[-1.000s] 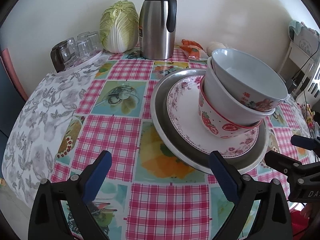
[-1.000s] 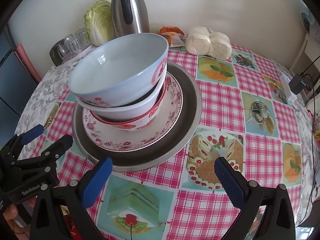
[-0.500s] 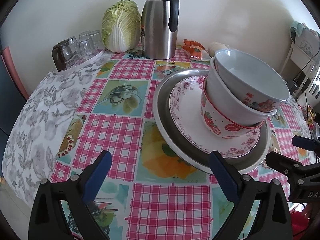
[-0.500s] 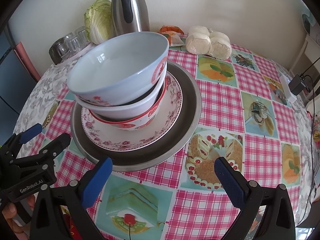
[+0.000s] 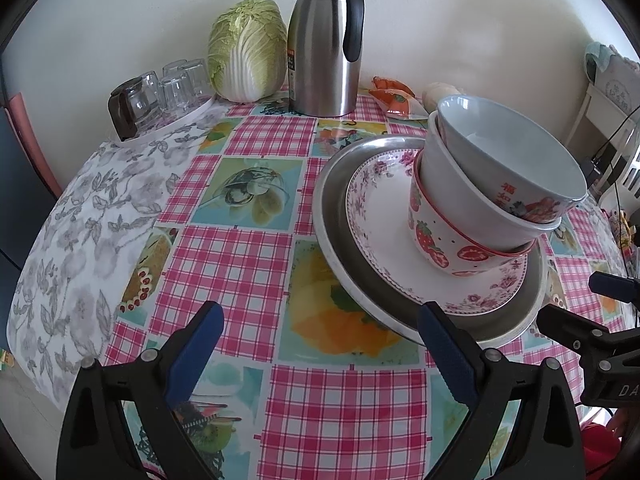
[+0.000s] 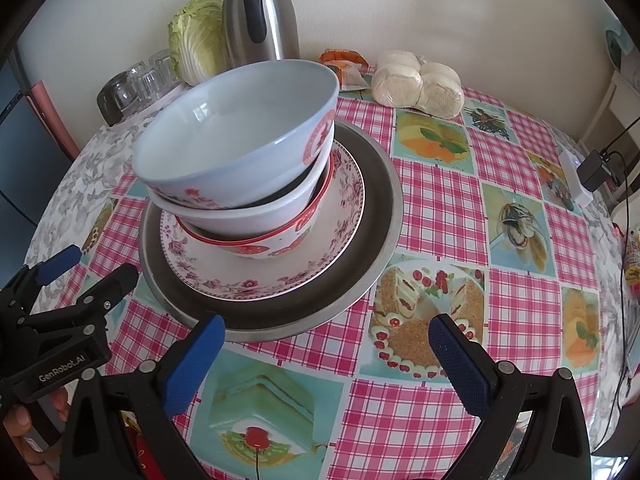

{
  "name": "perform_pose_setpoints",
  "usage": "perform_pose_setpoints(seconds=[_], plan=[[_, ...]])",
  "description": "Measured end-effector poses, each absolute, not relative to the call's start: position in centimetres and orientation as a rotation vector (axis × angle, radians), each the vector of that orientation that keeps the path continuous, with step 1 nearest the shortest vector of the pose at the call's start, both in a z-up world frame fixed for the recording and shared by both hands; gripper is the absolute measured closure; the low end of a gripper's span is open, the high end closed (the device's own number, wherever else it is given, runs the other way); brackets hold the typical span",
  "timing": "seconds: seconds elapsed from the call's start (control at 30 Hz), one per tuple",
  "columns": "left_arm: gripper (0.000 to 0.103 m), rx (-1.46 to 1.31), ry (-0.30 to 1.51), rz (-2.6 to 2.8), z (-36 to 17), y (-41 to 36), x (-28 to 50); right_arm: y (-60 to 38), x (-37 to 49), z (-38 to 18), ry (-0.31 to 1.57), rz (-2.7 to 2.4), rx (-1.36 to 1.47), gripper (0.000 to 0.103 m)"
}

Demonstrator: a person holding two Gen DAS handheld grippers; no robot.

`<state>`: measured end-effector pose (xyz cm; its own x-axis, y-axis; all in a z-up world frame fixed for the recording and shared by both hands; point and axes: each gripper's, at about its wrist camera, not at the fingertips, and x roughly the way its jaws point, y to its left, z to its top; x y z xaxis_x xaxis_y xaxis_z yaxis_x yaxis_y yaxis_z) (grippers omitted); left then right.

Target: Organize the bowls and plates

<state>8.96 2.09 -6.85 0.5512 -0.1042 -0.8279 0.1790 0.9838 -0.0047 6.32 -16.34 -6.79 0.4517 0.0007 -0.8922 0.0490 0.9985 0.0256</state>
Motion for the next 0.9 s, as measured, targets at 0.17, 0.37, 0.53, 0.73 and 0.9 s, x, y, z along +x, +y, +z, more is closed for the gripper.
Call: perform_pose_setpoints(seconds=[0.17, 0.37, 0.53, 0.73, 0.9], plan=[[0.005, 0.082, 0.973, -0.168, -6.84, 2.07, 8.96, -16.29, 6.34, -6.86, 1.104, -0.03, 0.047, 0.0], [0.005, 0.082, 0.973, -0.169, -6.81, 2.07, 8.98, -16.23, 6.38, -6.84, 1.104, -0.03, 0.047, 0.0], [0.005, 0.07, 0.98, -0.173, -6.95, 2.17, 9.03, -16.23, 6.41, -6.83, 1.105, -0.03, 0.046, 0.0], [0.005, 0.066, 0.982, -0.172, -6.99, 2.19, 9.05, -16.21, 6.36, -6.9, 1.106, -0.031, 0.044, 0.0], [0.005, 0.064, 0.962, -0.178, -6.65, 2.22, 8.61, -16.2, 6.38, -6.93, 1.11, -0.03, 0.039, 0.0]])
